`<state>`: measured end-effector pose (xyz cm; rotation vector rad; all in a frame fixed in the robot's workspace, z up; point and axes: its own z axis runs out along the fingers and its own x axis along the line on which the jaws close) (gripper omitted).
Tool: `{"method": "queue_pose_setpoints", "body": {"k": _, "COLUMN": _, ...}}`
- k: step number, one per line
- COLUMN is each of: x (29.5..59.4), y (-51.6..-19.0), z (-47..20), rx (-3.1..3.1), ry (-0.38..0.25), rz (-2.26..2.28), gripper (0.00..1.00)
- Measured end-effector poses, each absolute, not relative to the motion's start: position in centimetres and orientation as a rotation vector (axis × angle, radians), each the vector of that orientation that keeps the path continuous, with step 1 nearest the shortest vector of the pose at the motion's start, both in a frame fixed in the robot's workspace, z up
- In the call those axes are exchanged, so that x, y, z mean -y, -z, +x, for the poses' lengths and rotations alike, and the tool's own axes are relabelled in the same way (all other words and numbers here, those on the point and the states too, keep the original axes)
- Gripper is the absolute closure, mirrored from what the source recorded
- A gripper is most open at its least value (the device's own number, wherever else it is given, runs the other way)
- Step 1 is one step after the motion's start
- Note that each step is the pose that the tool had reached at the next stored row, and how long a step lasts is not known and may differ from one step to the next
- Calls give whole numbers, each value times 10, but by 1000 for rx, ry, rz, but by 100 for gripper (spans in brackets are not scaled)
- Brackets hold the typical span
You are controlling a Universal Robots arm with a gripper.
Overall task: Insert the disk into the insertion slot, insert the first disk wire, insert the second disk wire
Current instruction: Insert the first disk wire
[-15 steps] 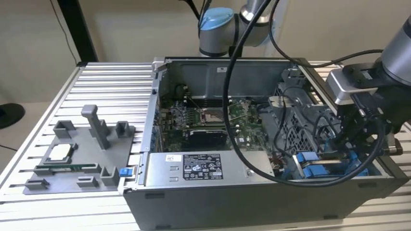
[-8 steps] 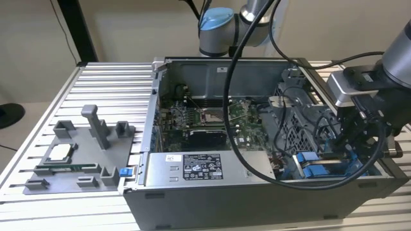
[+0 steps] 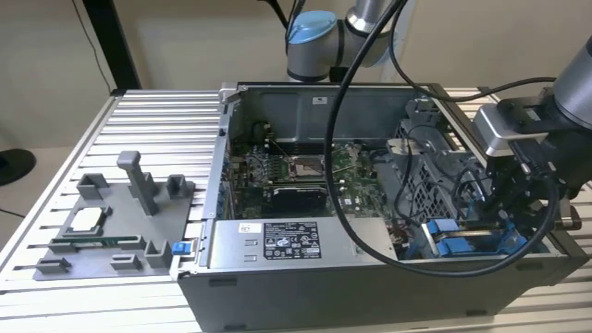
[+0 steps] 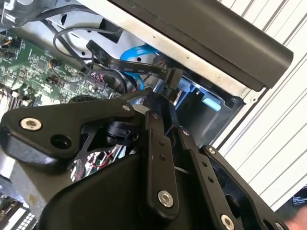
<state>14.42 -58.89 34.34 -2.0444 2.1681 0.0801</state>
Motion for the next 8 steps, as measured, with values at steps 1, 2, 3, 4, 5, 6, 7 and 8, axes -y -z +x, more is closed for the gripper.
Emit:
{"method": "queue_pose_setpoints", "body": {"k": 1, "x": 589, "y": -343, "z": 144, "rx": -2169, "ry": -81, "rz": -2045, "gripper": 100}}
{"method": "queue_pose_setpoints", "body": {"k": 2, "x": 589, "y": -343, "z": 144, "rx": -2169, "ry": -82, "rz": -2045, "gripper": 100}}
{"method": "queue_pose_setpoints", "body": {"k": 3, "x": 589, "y": -343, "z": 144, "rx": -2171, "ry": -85, "rz": -2047, "gripper": 100}}
{"method": "queue_pose_setpoints", "body": {"k": 4, "x": 589, "y": -343, "z": 144, "rx": -2174, "ry": -90, "rz": -2049, "gripper": 100}}
{"method": "queue_pose_setpoints", "body": {"k": 5, "x": 589, "y": -343, "z": 145, "rx": -2176, "ry": -93, "rz": -2050, "gripper": 100}}
{"method": "queue_pose_setpoints", "body": {"k": 6, "x": 589, "y": -343, "z": 145, "rx": -2177, "ry": -96, "rz": -2051, "gripper": 100}}
{"method": "queue_pose_setpoints", "body": {"k": 7, "x": 589, "y": -343, "z": 145, "rx": -2178, "ry": -97, "rz": -2052, "gripper": 100}}
{"method": "queue_pose_setpoints", "body": {"k": 8, "x": 589, "y": -343, "z": 145, "rx": -2178, "ry": -97, "rz": -2052, "gripper": 100}}
